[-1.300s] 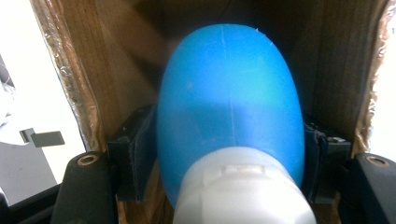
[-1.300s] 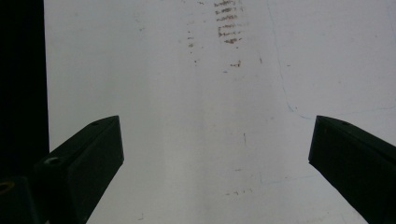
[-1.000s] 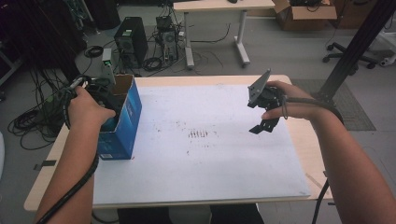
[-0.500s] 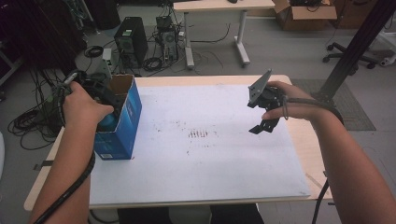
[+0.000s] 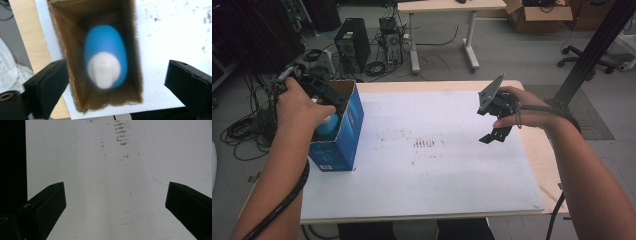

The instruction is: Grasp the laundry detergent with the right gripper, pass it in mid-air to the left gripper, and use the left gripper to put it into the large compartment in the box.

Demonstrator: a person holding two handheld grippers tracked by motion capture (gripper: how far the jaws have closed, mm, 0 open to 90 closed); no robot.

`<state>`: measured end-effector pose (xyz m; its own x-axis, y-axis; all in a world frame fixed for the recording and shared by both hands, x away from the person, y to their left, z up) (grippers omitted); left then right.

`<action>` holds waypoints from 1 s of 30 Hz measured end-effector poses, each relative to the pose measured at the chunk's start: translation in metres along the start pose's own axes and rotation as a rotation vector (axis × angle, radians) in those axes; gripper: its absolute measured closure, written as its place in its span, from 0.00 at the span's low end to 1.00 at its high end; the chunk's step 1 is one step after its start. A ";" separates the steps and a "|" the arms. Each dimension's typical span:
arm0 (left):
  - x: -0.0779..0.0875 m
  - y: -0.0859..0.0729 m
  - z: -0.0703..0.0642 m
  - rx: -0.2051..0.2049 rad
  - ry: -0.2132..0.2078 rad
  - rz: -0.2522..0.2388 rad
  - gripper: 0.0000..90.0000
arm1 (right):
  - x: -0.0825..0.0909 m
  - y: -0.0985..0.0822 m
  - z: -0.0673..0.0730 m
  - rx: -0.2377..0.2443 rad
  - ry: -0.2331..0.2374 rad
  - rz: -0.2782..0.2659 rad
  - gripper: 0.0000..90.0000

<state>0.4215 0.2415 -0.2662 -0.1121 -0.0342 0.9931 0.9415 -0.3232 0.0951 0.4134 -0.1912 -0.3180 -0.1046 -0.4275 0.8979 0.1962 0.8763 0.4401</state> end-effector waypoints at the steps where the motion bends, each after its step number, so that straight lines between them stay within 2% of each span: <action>1: 0.002 0.000 -0.003 -0.015 0.003 -0.005 0.05 | 0.000 0.000 0.000 0.001 -0.001 0.002 0.04; 7: 0.014 0.004 -0.019 -0.083 0.009 -0.028 0.00 | 0.002 0.000 0.002 0.001 -0.004 0.001 0.04; 15: 0.025 0.006 -0.042 -0.187 0.024 -0.013 0.00 | 0.006 -0.002 0.004 0.004 -0.008 0.005 0.04; 17: 0.029 0.006 -0.052 -0.224 0.028 -0.010 0.00 | 0.007 -0.001 0.005 0.008 -0.010 0.006 0.04; 23: 0.039 0.008 -0.081 -0.364 0.039 -0.002 0.00 | 0.012 0.000 0.006 0.011 -0.012 0.002 0.04; 25: 0.041 0.010 -0.093 -0.412 -0.004 -0.004 0.00 | 0.011 0.000 0.007 0.015 -0.011 0.008 0.04; 26: 0.044 0.012 -0.106 -0.481 -0.023 0.001 0.00 | 0.009 -0.001 0.008 0.012 -0.009 0.016 0.04; 28: 0.049 0.012 -0.119 -0.545 -0.044 0.003 0.00 | 0.008 0.000 0.009 0.023 -0.007 0.017 0.04; 29: 0.049 0.012 -0.119 -0.545 -0.044 0.003 0.00 | 0.008 0.000 0.010 0.025 -0.008 0.020 0.04; 30: 0.053 0.012 -0.131 -0.597 -0.040 0.009 0.00 | 0.008 0.000 0.012 0.027 -0.009 0.026 0.04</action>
<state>0.3856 0.1122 -0.2210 -0.0822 -0.0072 0.9966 0.5998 -0.7990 0.0438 0.4013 -0.1916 -0.3106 -0.1084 -0.4030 0.9088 0.1726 0.8926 0.4164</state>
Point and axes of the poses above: each handheld gripper's, and its own axes: x roughly backward along the jaws, y roughly out of its top, z roughly to its left, the point moved 5 cm from there along -x, roughly forward along the jaws, and after that the axes turned 9 degrees about -x, right-handed, at the moved point
